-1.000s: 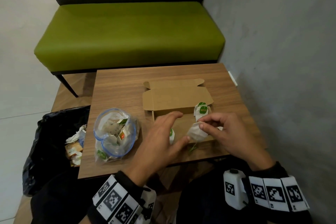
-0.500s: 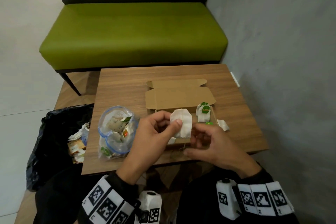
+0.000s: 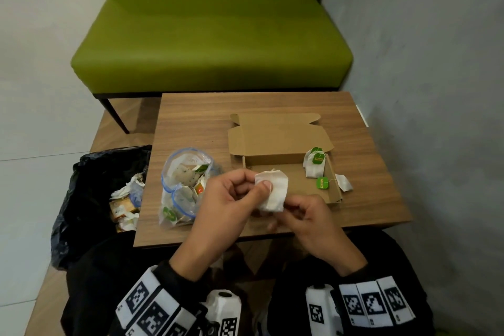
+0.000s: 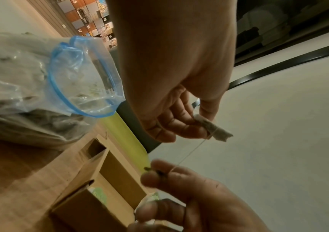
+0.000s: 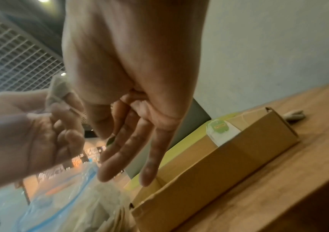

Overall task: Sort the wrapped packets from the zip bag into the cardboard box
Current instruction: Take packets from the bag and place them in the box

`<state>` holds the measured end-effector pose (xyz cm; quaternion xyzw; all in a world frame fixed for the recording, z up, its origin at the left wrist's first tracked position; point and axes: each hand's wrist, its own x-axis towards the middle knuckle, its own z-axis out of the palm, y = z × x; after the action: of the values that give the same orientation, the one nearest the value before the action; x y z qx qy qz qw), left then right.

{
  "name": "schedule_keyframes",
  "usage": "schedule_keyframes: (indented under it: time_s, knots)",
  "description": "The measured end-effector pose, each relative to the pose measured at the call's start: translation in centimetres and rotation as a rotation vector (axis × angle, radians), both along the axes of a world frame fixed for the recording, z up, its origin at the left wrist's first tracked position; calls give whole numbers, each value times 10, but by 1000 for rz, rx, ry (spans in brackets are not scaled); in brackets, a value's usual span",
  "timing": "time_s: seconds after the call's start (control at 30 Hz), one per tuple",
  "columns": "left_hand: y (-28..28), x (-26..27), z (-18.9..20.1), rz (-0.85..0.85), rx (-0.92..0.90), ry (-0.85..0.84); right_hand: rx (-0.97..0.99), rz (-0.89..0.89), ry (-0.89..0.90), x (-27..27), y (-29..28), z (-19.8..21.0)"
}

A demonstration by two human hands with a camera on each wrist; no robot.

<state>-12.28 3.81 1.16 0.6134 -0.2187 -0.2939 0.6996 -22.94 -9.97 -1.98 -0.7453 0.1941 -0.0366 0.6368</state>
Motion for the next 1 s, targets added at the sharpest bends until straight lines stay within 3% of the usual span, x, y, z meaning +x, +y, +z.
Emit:
schedule_keyframes:
  time_s: [0.23,0.47,0.6,0.73,1.0]
  knots:
    - [0,-14,-16,-101,145,-89,144,-322,-139,8,-3,11]
    - [-3,-21,-23,-32,197,-123,359,-442,-126,11,-1,14]
    - [-4,-20,-26,-20,243,-144,332,-378,-192,5,-2,19]
    - [-6,-19,-28,-15,278,-110,104,-205,-266,-3,-4,18]
    - [-9,-17,-26,-57,166,216,14,-142,-219,-5,-9,6]
